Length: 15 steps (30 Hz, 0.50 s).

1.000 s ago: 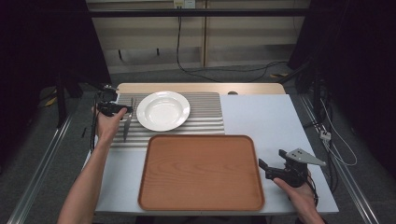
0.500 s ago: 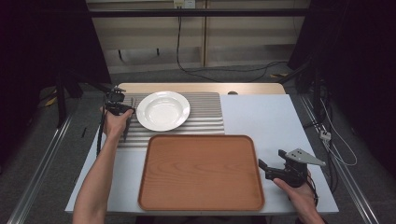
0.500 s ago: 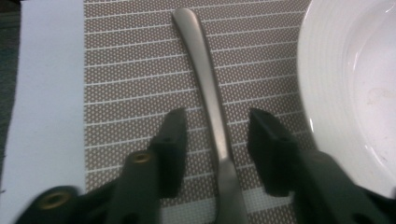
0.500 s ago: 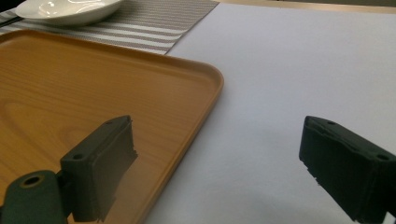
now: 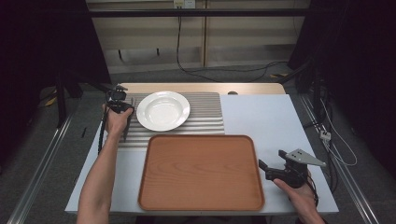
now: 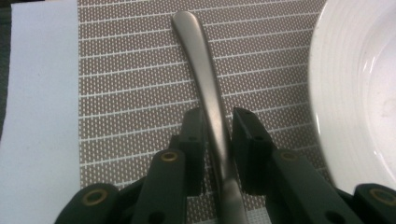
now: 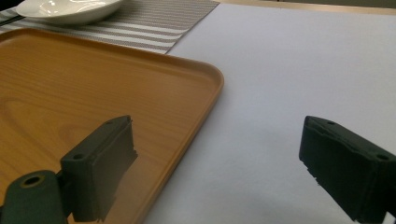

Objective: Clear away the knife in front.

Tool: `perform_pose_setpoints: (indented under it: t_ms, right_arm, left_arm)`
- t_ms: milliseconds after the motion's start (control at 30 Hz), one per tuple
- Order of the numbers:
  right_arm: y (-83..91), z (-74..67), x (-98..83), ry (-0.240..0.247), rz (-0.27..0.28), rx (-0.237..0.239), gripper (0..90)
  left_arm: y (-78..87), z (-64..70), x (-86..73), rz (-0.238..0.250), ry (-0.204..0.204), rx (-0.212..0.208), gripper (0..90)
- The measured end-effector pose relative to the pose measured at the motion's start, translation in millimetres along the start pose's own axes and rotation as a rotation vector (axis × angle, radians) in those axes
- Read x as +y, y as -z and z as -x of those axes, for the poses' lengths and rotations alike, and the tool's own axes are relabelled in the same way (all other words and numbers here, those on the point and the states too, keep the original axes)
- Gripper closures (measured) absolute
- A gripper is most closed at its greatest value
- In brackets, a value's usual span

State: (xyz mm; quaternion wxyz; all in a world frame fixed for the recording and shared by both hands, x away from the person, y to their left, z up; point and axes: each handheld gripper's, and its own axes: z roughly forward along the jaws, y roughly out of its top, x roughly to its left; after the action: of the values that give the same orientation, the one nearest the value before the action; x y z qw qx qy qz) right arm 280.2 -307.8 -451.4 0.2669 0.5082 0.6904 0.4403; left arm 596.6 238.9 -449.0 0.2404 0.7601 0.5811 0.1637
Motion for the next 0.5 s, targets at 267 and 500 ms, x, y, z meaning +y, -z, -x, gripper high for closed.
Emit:
perform_pose_setpoints:
  t_ms: [267, 500]
  right_arm:
    - [-0.3, -0.9, -0.1, -0.001, -0.002, 0.003, 10.3]
    - [0.1, -0.8, -0.1, 0.001, -0.001, 0.002, 10.3]
  left_arm:
    - [-1.0, -1.1, 3.9, -0.024, 0.013, -0.015, 77.4]
    - [0.0, -0.6, 3.8, -0.029, 0.025, -0.018, 80.0]
